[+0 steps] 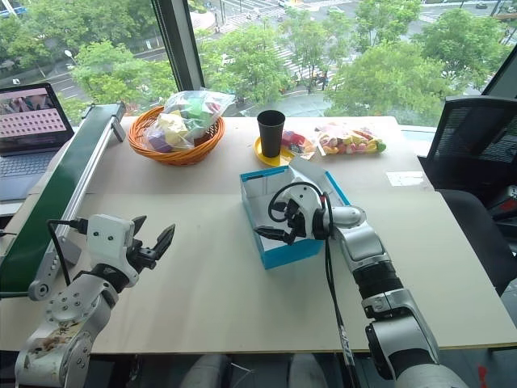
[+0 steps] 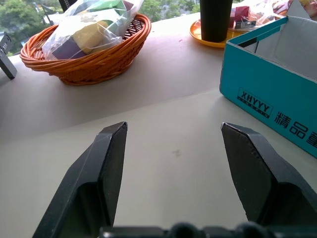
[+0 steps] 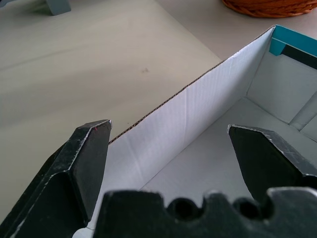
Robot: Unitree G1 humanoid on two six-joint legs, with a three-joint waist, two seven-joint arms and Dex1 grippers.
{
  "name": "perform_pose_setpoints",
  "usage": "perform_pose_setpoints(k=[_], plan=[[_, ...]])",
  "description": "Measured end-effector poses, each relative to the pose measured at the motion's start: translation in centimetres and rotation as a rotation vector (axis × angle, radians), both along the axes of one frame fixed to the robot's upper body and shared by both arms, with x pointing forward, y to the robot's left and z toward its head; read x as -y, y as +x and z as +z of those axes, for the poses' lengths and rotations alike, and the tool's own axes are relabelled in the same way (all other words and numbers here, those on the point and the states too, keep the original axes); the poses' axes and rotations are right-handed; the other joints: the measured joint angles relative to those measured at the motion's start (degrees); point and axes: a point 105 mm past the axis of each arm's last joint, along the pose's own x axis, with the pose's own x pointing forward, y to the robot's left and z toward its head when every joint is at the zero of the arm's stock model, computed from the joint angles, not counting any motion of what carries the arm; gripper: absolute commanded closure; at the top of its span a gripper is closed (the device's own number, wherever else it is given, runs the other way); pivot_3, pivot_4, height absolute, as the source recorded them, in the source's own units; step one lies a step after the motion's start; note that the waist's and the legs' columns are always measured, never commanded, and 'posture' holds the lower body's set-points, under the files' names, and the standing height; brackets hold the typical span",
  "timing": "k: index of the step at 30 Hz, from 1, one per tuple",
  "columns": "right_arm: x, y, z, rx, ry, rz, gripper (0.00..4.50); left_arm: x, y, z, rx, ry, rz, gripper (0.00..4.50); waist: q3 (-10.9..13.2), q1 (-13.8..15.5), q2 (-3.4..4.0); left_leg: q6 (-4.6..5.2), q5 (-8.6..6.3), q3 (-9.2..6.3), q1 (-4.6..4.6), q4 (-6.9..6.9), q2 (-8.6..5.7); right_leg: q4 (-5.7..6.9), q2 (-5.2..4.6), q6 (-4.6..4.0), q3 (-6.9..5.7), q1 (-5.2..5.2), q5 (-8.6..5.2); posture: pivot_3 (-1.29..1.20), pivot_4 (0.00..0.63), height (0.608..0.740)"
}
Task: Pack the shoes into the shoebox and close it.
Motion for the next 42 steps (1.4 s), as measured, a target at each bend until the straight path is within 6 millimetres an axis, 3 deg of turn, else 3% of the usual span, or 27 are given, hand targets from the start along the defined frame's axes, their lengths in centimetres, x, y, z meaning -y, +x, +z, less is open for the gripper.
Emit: perform_pose_setpoints(k=[6, 14, 19, 22, 25, 29, 31, 35, 39, 42], plan=[[-0.3, 1.1, -0.4, 0.002, -0.005, -0.047, 0.03, -0.8, -0.1, -0.6, -0.018, -0.029, 0.043, 1.28, 0.0, -0.2, 0.00, 0.00, 0.00, 0.00, 0.03, -0.01, 0.00, 0.01, 0.01, 0.00, 0.02, -0.01, 0.00, 0.00, 0.150, 0.738], [-4.8, 3.0, 3.7, 0.221, 0.054, -0.051, 0.03, -7.5, -0.7, -0.9, -0.020, -0.064, 0.381, 1.28, 0.0, -0.1, 0.00, -0.01, 0.00, 0.00, 0.02, -0.01, 0.03, 0.03, 0.04, -0.01, 0.03, -0.04, 0.01, 0.00, 0.150, 0.738], [-7.6, 1.7, 4.3, 0.175, 0.097, 0.086, 0.03, -10.6, -2.1, -0.5, -0.014, -0.066, 0.487, 1.28, 0.0, 0.0, -0.01, -0.02, 0.00, -0.01, 0.01, -0.01, 0.03, 0.03, 0.03, -0.02, 0.02, -0.04, 0.02, 0.00, 0.150, 0.738], [-8.4, 0.5, 4.4, 0.073, 0.146, 0.185, 0.03, -13.4, -3.5, 0.7, 0.010, -0.044, 0.554, 1.28, 0.0, -0.1, -0.01, -0.02, 0.00, -0.01, 0.02, -0.07, 0.05, 0.06, 0.05, -0.03, 0.01, -0.10, 0.02, 0.00, 0.150, 0.738], [-9.5, -0.2, 5.8, 0.045, 0.181, 0.238, 0.03, -16.1, -4.5, 2.4, 0.059, -0.029, 0.632, 1.28, 0.0, -0.2, -0.01, -0.02, 0.00, -0.01, 0.05, -0.06, 0.11, 0.08, 0.10, -0.04, 0.01, -0.11, 0.02, 0.00, 0.150, 0.738], [-11.1, 0.2, 8.0, 0.028, 0.239, 0.202, 0.03, -18.5, -4.6, 5.0, 0.132, -0.022, 0.684, 1.28, 0.0, -0.2, -0.01, -0.03, -0.01, -0.02, 0.10, -0.13, 0.18, 0.10, 0.17, -0.05, -0.02, -0.12, 0.03, 0.00, 0.150, 0.738], [-11.6, 0.3, 8.1, 0.002, 0.267, 0.180, 0.03, -19.4, -4.5, 5.7, 0.153, -0.018, 0.691, 1.28, 0.0, -0.2, -0.02, -0.09, -0.05, -0.01, 0.10, -0.12, 0.18, 0.10, 0.17, -0.06, -0.01, -0.11, 0.04, 0.00, 0.150, 0.738], [-11.8, 0.8, 7.2, -0.093, 0.292, 0.104, 0.03, -21.3, -4.1, 4.2, 0.096, -0.044, 0.686, 1.28, 0.0, -0.2, -0.02, -0.10, -0.05, -0.01, 0.09, -0.16, 0.19, 0.11, 0.17, -0.09, -0.01, -0.17, 0.05, 0.00, 0.150, 0.738], [-11.6, 0.0, 5.9, -0.152, 0.309, 0.096, 0.03, -22.9, -3.8, 2.0, 0.028, -0.077, 0.683, 1.28, 0.0, -0.2, -0.02, -0.10, -0.05, -0.01, 0.09, -0.17, 0.24, 0.11, 0.21, -0.10, -0.02, -0.18, 0.06, 0.00, 0.150, 0.738], [-11.5, -0.5, 5.0, -0.165, 0.284, 0.099, 0.03, -23.7, -3.6, 1.5, 0.018, -0.079, 0.681, 1.28, 0.0, -0.2, -0.03, -0.10, -0.05, 0.00, 0.09, -0.17, 0.26, 0.12, 0.23, -0.11, -0.02, -0.19, 0.06, 0.00, 0.150, 0.738]])
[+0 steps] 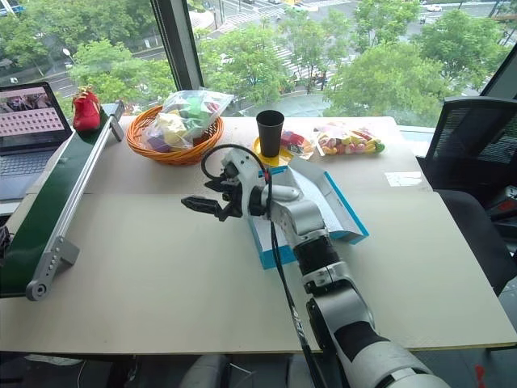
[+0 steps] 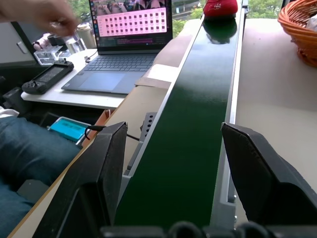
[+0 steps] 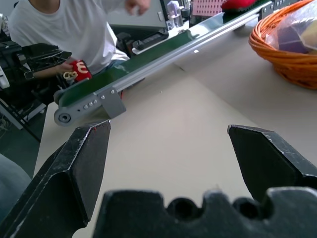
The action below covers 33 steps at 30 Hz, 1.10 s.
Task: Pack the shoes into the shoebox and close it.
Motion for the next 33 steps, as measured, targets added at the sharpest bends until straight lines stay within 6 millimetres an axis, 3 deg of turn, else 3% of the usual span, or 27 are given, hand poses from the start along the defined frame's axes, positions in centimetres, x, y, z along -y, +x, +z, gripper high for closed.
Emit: perform_pose_setpoints(k=[5, 11, 14, 17, 19, 26, 33], plan=[[0.3, -0.6, 0.5, 0.034, -0.012, 0.005, 0.03, -1.1, 1.6, 0.2, 0.008, -0.009, -0.018, 1.28, 0.0, 0.1, 0.00, 0.00, 0.00, 0.00, 0.02, 0.00, 0.04, 0.05, 0.03, 0.00, -0.05, 0.00, 0.00, 0.00, 0.150, 0.738], [1.1, -1.9, 0.3, 0.039, -0.026, 0.022, 0.03, -0.9, 3.6, -1.5, -0.045, -0.056, -0.107, 1.28, 0.0, -0.1, -0.03, -0.01, 0.00, 0.00, 0.01, -0.04, 0.09, 0.04, 0.05, 0.00, -0.06, -0.04, 0.00, 0.00, 0.150, 0.738], [1.7, -2.4, 0.4, 0.044, -0.026, 0.035, 0.03, -1.6, 4.2, -1.1, -0.050, -0.065, -0.123, 1.28, 0.0, -0.2, -0.04, -0.01, 0.00, 0.00, 0.02, -0.02, 0.15, 0.10, 0.11, 0.00, -0.09, -0.06, 0.00, 0.00, 0.150, 0.738], [2.2, -2.6, 0.5, 0.051, -0.030, 0.035, 0.00, -2.6, 4.7, -0.2, -0.029, -0.066, -0.128, 0.66, 0.0, -0.2, -0.05, -0.01, 0.00, 0.01, 0.07, -0.03, 0.17, 0.11, 0.11, 0.00, -0.11, -0.04, 0.00, 0.00, 0.150, 0.738], [2.4, -2.6, 0.6, 0.057, -0.030, 0.025, 0.00, -2.9, 5.1, 0.0, -0.026, -0.069, -0.135, 0.02, 0.0, -0.2, -0.05, -0.01, 0.00, 0.02, 0.08, -0.05, 0.18, 0.11, 0.11, 0.00, -0.12, -0.05, 0.00, 0.00, 0.150, 0.738], [2.6, -2.4, 0.6, 0.061, -0.032, -0.002, 0.00, -2.3, 6.2, -0.6, -0.021, -0.111, -0.180, 0.02, 0.0, -0.2, -0.06, -0.01, 0.00, 0.02, 0.07, -0.03, 0.19, 0.23, 0.11, 0.00, -0.12, -0.07, 0.00, 0.00, 0.150, 0.738], [2.8, -2.4, 0.6, 0.066, -0.039, -0.006, 0.00, -3.3, 6.4, -1.5, -0.017, -0.185, -0.120, 0.02, 0.0, -0.2, -0.07, -0.01, 0.00, 0.02, 0.08, -0.03, 0.19, 0.29, 0.12, 0.00, -0.14, -0.09, 0.00, 0.00, 0.150, 0.738]])
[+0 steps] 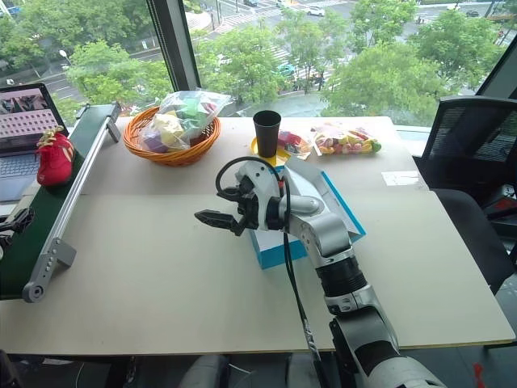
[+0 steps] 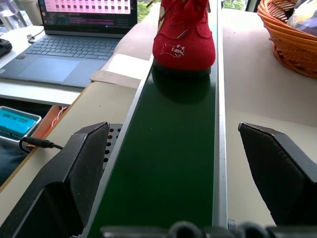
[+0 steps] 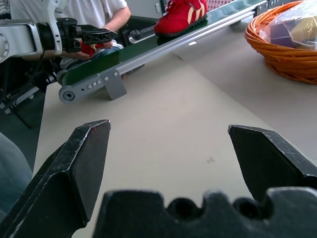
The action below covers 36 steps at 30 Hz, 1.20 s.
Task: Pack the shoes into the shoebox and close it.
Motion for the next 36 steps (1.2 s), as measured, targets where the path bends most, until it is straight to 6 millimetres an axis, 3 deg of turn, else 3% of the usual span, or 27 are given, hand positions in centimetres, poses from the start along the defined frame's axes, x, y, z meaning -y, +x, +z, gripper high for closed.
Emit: perform_pose_setpoints(k=[6, 13, 22, 25, 32, 35, 36], plan=[[-0.3, -0.4, 0.1, 0.011, -0.004, 0.028, 0.00, -1.2, 0.0, 0.5, -0.018, -0.021, 0.016, 0.02, 0.0, 0.0, -0.02, 0.00, 0.00, 0.00, 0.01, 0.01, 0.00, 0.05, 0.00, 0.01, -0.04, -0.01, 0.00, 0.00, 0.150, 0.738], [-0.4, -0.5, 0.3, 0.016, -0.001, 0.034, 0.00, -0.7, 1.2, 1.5, 0.011, -0.059, -0.017, 0.02, 0.0, 0.1, -0.06, 0.00, 0.00, 0.00, -0.01, 0.01, 0.00, 0.07, 0.00, 0.01, -0.05, -0.01, 0.00, 0.00, 0.150, 0.738], [-0.4, -0.5, 0.3, 0.016, -0.001, 0.034, 0.00, -0.8, 1.2, 0.5, -0.039, -0.064, -0.005, 0.02, 0.0, -0.6, -0.08, 0.00, 0.00, 0.00, 0.00, 0.01, 0.01, 0.15, 0.00, 0.01, -0.05, -0.04, -0.01, 0.00, 0.150, 0.738], [-0.3, -0.5, 0.3, 0.016, -0.004, 0.033, 0.00, -1.1, 0.7, -0.6, -0.076, -0.093, 0.031, 0.71, 0.0, -0.8, -0.08, 0.00, 0.00, -0.01, 0.00, 0.01, 0.01, 0.17, 0.01, 0.01, -0.05, -0.05, -0.01, 0.00, 0.150, 0.738], [-0.1, -0.4, 0.2, 0.020, -0.014, 0.026, 0.00, -0.9, 0.3, -1.5, -0.068, -0.145, 0.027, 3.06, 0.0, -0.6, -0.09, 0.00, 0.00, -0.01, 0.12, 0.01, 0.04, 0.32, 0.00, 0.02, -0.05, -0.02, -0.01, 0.00, 0.150, 0.738], [-0.1, -0.4, 0.2, 0.023, -0.011, 0.027, 0.00, -0.1, 0.8, -1.3, -0.047, -0.159, -0.001, 3.82, 0.0, 0.4, -0.09, -0.02, 0.01, -0.02, 0.13, 0.03, 0.06, 0.36, 0.02, 0.02, -0.09, 0.00, -0.01, 0.00, 0.150, 0.738], [-0.2, -0.5, 0.3, 0.023, -0.008, 0.030, 0.00, 0.2, 1.0, -1.2, -0.031, -0.164, -0.010, 3.82, 0.0, 0.7, -0.10, -0.02, 0.01, -0.03, 0.13, 0.04, 0.06, 0.36, 0.02, 0.02, -0.10, 0.01, -0.01, 0.00, 0.150, 0.738]])
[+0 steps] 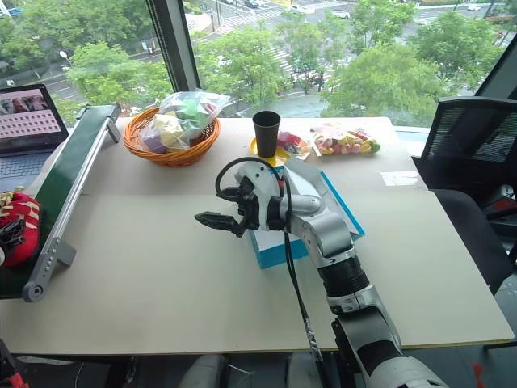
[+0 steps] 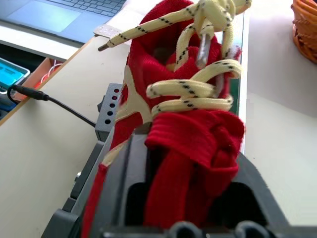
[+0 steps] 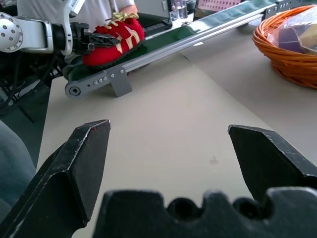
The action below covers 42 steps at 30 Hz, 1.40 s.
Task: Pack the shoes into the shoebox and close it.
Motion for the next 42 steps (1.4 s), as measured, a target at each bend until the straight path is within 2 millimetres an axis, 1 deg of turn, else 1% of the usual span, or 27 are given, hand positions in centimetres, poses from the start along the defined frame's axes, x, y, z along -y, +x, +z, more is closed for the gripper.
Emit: perform_pose_setpoints(k=[2, 4, 6, 7, 9, 10, 11, 12, 14, 15, 16, 18, 20, 22, 24, 25, 27, 29, 31, 34, 36, 37, 40, 42], plan=[[-0.2, -0.1, 0.1, 0.000, 0.005, 0.006, 0.00, 0.4, 0.3, 0.4, 0.025, 0.000, -0.010, 3.82, 0.0, 0.1, -0.11, 0.00, 0.00, 0.00, -0.03, 0.01, 0.00, -0.03, 0.00, 0.00, 0.00, 0.00, 0.00, 0.00, 0.150, 0.738], [-0.2, -0.1, 0.1, 0.000, 0.005, 0.006, 0.00, 1.4, 1.0, 1.6, 0.065, 0.011, -0.037, 3.82, 0.0, 0.0, -0.31, 0.00, 0.00, 0.00, -0.07, 0.00, 0.01, -0.05, 0.00, -0.01, 0.00, -0.02, 0.00, 0.00, 0.150, 0.738], [-0.2, -0.1, 0.2, -0.001, 0.014, 0.005, 0.00, 2.7, 1.8, 3.4, 0.119, 0.014, -0.077, 3.82, 0.0, -0.2, -0.38, 0.00, 0.00, -0.01, -0.11, 0.00, 0.02, -0.07, 0.00, -0.01, 0.01, -0.05, 0.00, 0.00, 0.150, 0.738], [-0.4, -0.1, 0.5, -0.015, 0.043, 0.008, 0.00, 3.8, 2.3, 4.5, 0.159, 0.003, -0.103, 3.82, 0.1, -0.2, -0.40, 0.00, 0.00, -0.01, -0.13, 0.00, 0.03, -0.07, 0.01, -0.01, 0.01, -0.05, 0.01, 0.00, 0.150, 0.738], [-0.2, 0.2, 1.5, -0.074, 0.129, -0.007, 0.00, 6.5, 3.5, 7.2, 0.252, -0.024, -0.176, 3.82, 0.1, -0.1, -0.44, -0.02, 0.01, -0.03, -0.17, 0.04, 0.04, -0.06, 0.02, -0.01, 0.00, -0.05, 0.01, 0.00, 0.150, 0.738], [-0.1, 0.5, 2.7, -0.137, 0.210, -0.014, 0.00, 8.8, 4.1, 9.0, 0.311, -0.035, -0.238, 3.82, 0.1, -0.1, -0.45, -0.04, 0.02, -0.03, -0.17, 0.06, 0.06, -0.06, 0.04, -0.02, 0.02, -0.04, 0.02, 0.00, 0.150, 0.738], [-0.2, 0.7, 3.4, -0.167, 0.252, -0.013, 0.00, 10.3, 4.4, 10.1, 0.341, -0.038, -0.279, 3.82, 0.1, -0.2, -0.46, -0.04, 0.02, -0.03, -0.17, 0.06, 0.06, -0.06, 0.04, -0.02, 0.03, -0.03, 0.02, 0.00, 0.150, 0.738], [0.0, 0.9, 4.7, -0.203, 0.308, -0.017, 0.00, 13.0, 4.8, 11.9, 0.397, -0.045, -0.356, 3.82, 0.1, -0.2, -0.46, -0.04, 0.02, -0.03, -0.16, 0.06, 0.05, -0.06, 0.04, -0.03, 0.04, -0.02, 0.02, 0.00, 0.150, 0.738], [0.4, 1.5, 5.8, -0.234, 0.355, -0.045, 0.00, 16.1, 5.0, 13.6, 0.443, -0.055, -0.440, 3.82, 0.1, -0.4, -0.45, -0.04, 0.02, -0.01, -0.09, 0.00, 0.04, -0.05, 0.04, -0.03, 0.07, -0.01, 0.02, 0.00, 0.150, 0.738], [0.8, 2.0, 5.9, -0.247, 0.363, -0.075, 0.00, 17.5, 5.1, 13.9, 0.450, -0.061, -0.474, 3.82, 0.1, -0.4, -0.45, -0.04, 0.02, -0.01, -0.08, -0.01, 0.04, -0.06, 0.04, -0.03, 0.07, -0.01, 0.02, 0.00, 0.150, 0.738], [1.3, 2.7, 5.7, -0.273, 0.367, -0.116, 0.00, 19.3, 5.4, 13.9, 0.445, -0.065, -0.522, 3.82, 0.1, -0.5, -0.45, -0.03, 0.02, 0.00, -0.08, -0.01, 0.04, -0.06, 0.05, -0.03, 0.07, -0.03, 0.02, 0.00, 0.150, 0.738], [2.0, 3.8, 5.2, -0.330, 0.389, -0.177, 0.00, 22.2, 6.2, 13.5, 0.421, -0.100, -0.587, 3.82, 0.1, -0.6, -0.42, -0.03, 0.02, 0.04, -0.11, 0.00, 0.04, -0.04, 0.07, -0.03, 0.10, -0.07, 0.02, 0.00, 0.150, 0.738], [2.3, 4.5, 5.6, -0.362, 0.425, -0.209, 0.00, 25.1, 6.9, 13.3, 0.410, -0.143, -0.648, 3.82, 0.1, -0.6, -0.43, -0.04, 0.02, 0.04, -0.20, 0.05, 0.06, -0.06, 0.11, -0.03, 0.12, -0.11, 0.02, 0.00, 0.150, 0.738], [2.2, 4.8, 6.8, -0.348, 0.434, -0.219, 0.00, 28.4, 7.3, 13.8, 0.413, -0.165, -0.734, 3.82, 0.1, -0.6, -0.43, -0.03, 0.02, 0.04, -0.27, 0.08, 0.06, -0.07, 0.11, -0.04, 0.12, -0.13, 0.02, 0.00, 0.150, 0.738], [2.3, 5.0, 7.4, -0.339, 0.440, -0.230, 0.00, 30.7, 7.3, 14.6, 0.431, -0.176, -0.792, 3.82, 0.1, -0.7, -0.43, -0.03, 0.02, 0.04, -0.29, 0.07, 0.06, -0.05, 0.11, -0.04, 0.12, -0.12, 0.02, 0.00, 0.150, 0.738], [2.4, 5.1, 7.4, -0.345, 0.445, -0.237, 0.00, 31.7, 7.3, 15.1, 0.442, -0.178, -0.819, 3.82, 0.1, -0.7, -0.43, -0.03, 0.02, 0.05, -0.29, 0.06, 0.06, -0.04, 0.11, -0.04, 0.13, -0.11, 0.03, 0.00, 0.150, 0.738], [2.7, 5.3, 7.1, -0.378, 0.457, -0.251, 0.00, 33.2, 7.1, 15.2, 0.447, -0.183, -0.862, 3.82, 0.1, -0.9, -0.42, -0.03, 0.02, 0.08, -0.31, 0.04, 0.05, -0.05, 0.11, -0.04, 0.16, -0.11, 0.03, 0.00, 0.150, 0.738], [3.1, 5.6, 7.1, -0.394, 0.478, -0.267, 0.00, 34.6, 7.0, 14.3, 0.422, -0.196, -0.896, 3.82, 0.1, -0.9, -0.40, -0.03, 0.02, 0.08, -0.34, 0.04, 0.05, -0.07, 0.11, -0.05, 0.17, -0.11, 0.03, 0.00, 0.150, 0.738], [3.6, 5.8, 7.1, -0.396, 0.479, -0.292, 0.00, 35.0, 7.1, 13.6, 0.403, -0.215, -0.892, 3.82, 0.2, -1.0, -0.39, -0.03, 0.02, 0.09, -0.34, 0.06, 0.05, -0.07, 0.11, -0.05, 0.17, -0.11, 0.03, 0.00, 0.150, 0.738], [3.9, 6.0, 7.4, -0.392, 0.484, -0.308, 0.00, 35.8, 7.1, 13.4, 0.399, -0.233, -0.899, 3.82, 0.2, -1.0, -0.38, -0.03, 0.02, 0.09, -0.35, 0.09, 0.05, -0.33, 0.11, -0.05, 0.18, -0.12, 0.03, 0.00, 0.150, 0.738], [4.0, 6.1, 7.6, -0.394, 0.495, -0.312, 0.52, 35.9, 7.0, 13.5, 0.402, -0.238, -0.893, 3.84, 0.2, -1.0, -0.38, -0.03, 0.02, 0.09, -0.35, 0.09, 0.05, -0.34, 0.12, -0.05, 0.17, -0.11, 0.03, 0.00, 0.150, 0.738], [4.0, 6.0, 7.6, -0.398, 0.505, -0.307, 0.69, 36.0, 7.1, 13.4, 0.401, -0.240, -0.890, 3.84, 0.2, -1.0, -0.38, -0.03, 0.02, 0.10, -0.35, 0.09, 0.05, -0.34, 0.12, -0.04, 0.18, -0.11, 0.03, 0.00, 0.150, 0.738], [3.8, 5.9, 7.8, -0.408, 0.525, -0.289, 1.75, 36.2, 7.1, 13.4, 0.400, -0.253, -0.884, 3.84, 0.2, -1.0, -0.38, -0.03, 0.02, 0.10, -0.35, 0.09, 0.05, -0.35, 0.12, -0.05, 0.18, -0.11, 0.03, 0.00, 0.150, 0.738], [4.1, 6.1, 7.7, -0.417, 0.532, -0.313, 2.39, 36.3, 7.1, 13.6, 0.407, -0.253, -0.887, 3.84, 0.2, -0.8, -0.37, -0.03, 0.02, 0.10, -0.37, 0.09, 0.04, -0.36, 0.12, -0.05, 0.19, -0.11, 0.03, 0.00, 0.150, 0.738]])
